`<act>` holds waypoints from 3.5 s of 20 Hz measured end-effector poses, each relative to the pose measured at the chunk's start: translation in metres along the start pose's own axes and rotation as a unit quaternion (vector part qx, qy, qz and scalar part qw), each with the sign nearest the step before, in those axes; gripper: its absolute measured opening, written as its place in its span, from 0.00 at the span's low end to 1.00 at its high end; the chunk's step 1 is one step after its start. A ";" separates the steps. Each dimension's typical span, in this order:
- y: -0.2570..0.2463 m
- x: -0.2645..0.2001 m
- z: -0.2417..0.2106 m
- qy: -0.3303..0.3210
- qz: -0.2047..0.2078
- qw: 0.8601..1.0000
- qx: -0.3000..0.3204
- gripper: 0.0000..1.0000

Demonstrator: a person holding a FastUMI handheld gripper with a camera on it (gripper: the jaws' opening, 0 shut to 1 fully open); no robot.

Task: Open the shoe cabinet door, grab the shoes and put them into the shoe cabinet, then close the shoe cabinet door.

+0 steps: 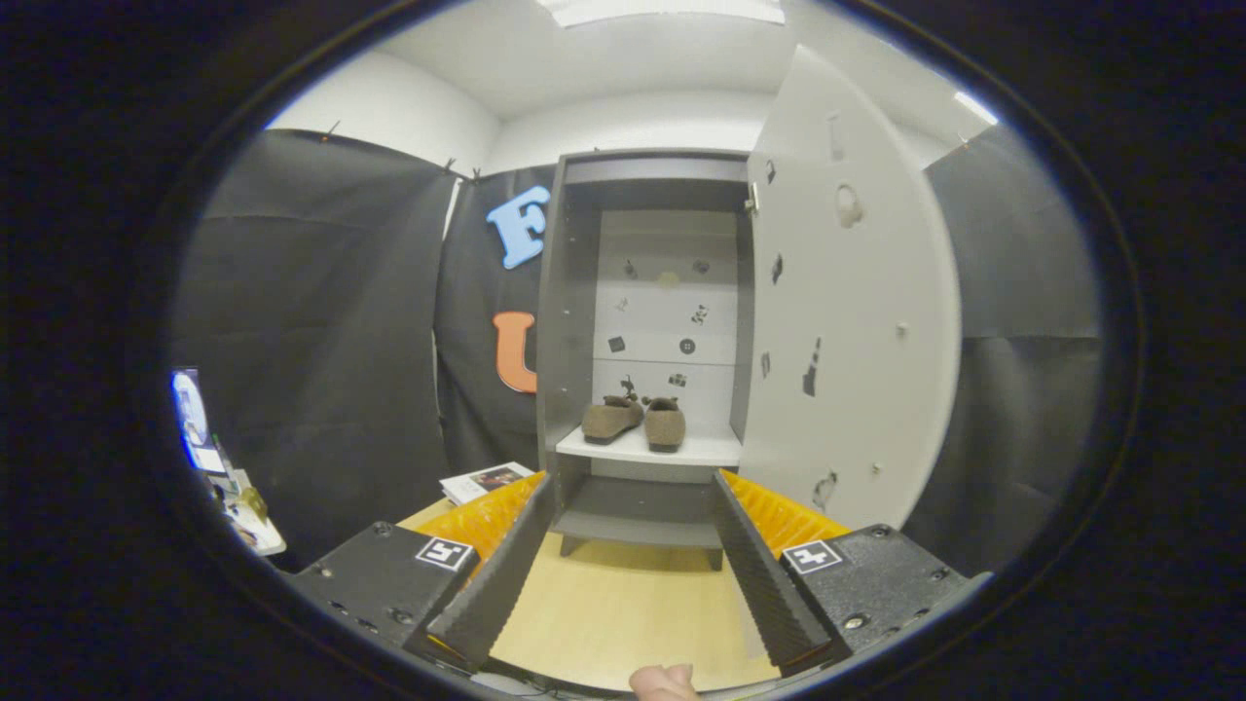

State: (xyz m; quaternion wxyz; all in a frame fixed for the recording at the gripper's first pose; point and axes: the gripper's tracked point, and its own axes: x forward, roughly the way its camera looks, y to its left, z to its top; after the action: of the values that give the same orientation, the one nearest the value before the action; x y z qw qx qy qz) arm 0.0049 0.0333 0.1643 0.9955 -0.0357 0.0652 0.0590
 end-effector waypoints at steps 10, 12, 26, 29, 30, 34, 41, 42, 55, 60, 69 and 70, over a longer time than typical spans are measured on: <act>-0.087 -0.088 -0.013 -0.024 0.005 0.999 -0.031 1.00; -0.118 -0.095 -0.013 -0.027 -0.005 0.999 -0.031 1.00; -0.333 -0.061 0.013 -0.002 -0.013 0.998 -0.061 1.00; -0.371 -0.039 0.010 0.016 -0.028 0.998 -0.063 1.00; -0.379 -0.033 0.012 0.017 -0.029 0.998 -0.060 1.00; -0.385 -0.011 0.008 0.016 -0.021 0.999 -0.039 1.00; -0.325 0.025 0.011 0.022 0.022 0.999 -0.031 1.00; -0.313 0.027 0.013 0.022 0.030 0.999 -0.034 1.00; -0.199 0.026 0.015 0.044 0.047 0.998 -0.026 0.93; -0.168 0.031 0.019 0.024 0.034 0.999 -0.031 0.93; -0.116 0.063 0.016 0.016 0.012 1.000 0.001 0.93; -0.111 0.067 0.017 0.011 0.005 1.000 0.012 0.93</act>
State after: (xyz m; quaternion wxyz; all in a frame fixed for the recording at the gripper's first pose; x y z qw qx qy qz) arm 0.0861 -0.0674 0.1791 0.9948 -0.0243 0.0768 0.0627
